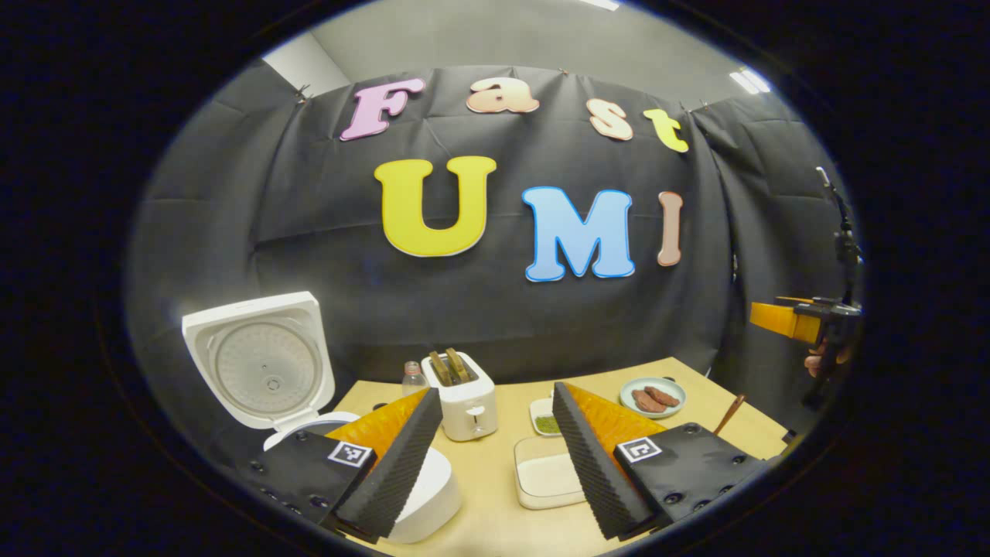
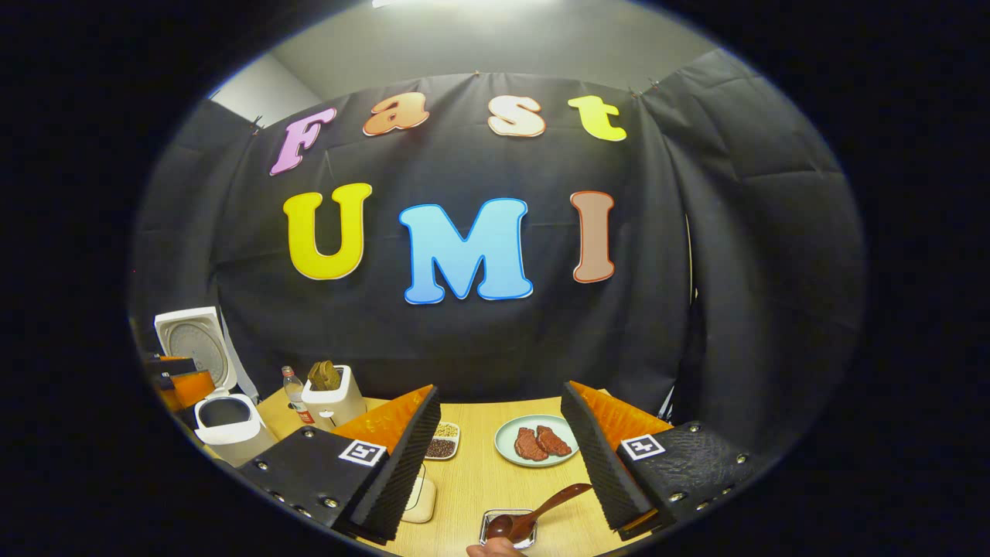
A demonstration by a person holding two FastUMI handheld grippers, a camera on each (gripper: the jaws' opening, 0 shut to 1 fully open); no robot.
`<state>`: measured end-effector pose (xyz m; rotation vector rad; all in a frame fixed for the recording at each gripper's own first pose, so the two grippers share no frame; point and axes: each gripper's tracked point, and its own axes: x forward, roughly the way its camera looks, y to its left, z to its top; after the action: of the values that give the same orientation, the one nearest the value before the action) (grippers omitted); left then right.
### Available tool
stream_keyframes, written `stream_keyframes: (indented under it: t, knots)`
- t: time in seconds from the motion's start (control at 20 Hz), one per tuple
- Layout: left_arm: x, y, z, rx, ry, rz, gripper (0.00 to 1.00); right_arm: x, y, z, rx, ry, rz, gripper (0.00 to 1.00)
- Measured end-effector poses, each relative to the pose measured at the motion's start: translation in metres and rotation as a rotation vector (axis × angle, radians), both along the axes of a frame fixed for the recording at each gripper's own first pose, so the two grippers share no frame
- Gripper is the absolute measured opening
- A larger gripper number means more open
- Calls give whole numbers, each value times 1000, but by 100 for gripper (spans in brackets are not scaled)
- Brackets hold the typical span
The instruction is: Close the left gripper, press the button to open the rice cooker; take a wooden spoon from the chopstick holder with the right hand, scoop a spoonful of rice and pour it into the rice cooker, then put the wooden spoon back into the chopstick holder.
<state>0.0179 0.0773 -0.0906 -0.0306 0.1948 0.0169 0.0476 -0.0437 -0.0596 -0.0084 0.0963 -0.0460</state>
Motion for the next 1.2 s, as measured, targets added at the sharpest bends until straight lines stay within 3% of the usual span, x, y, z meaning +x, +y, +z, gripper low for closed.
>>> stream_keyframes:
  t: [0.35,0.55,0.6,0.7,0.75,0.85,0.95,1.15,1.2]
  knots:
    - [13,86,30,-33,-38,247,98,0,66,24,53,-40,123,94]
    - [13,173,39,10,5,546,99,6,76,18,49,-15,152,94]
    - [15,185,43,2,4,586,99,8,79,15,53,-6,159,94]
    - [23,204,50,-9,-5,649,95,13,82,1,54,36,167,94]
    - [27,215,51,1,-7,681,100,15,84,-4,58,52,171,94]
    - [33,239,56,25,-2,736,100,17,84,-6,62,65,172,95]
    - [41,263,58,30,0,781,94,20,83,-7,52,67,167,95]
    - [68,305,59,-9,-3,815,94,28,79,-8,45,76,153,95]
    - [71,319,60,3,-3,840,99,29,79,-7,38,76,152,95]
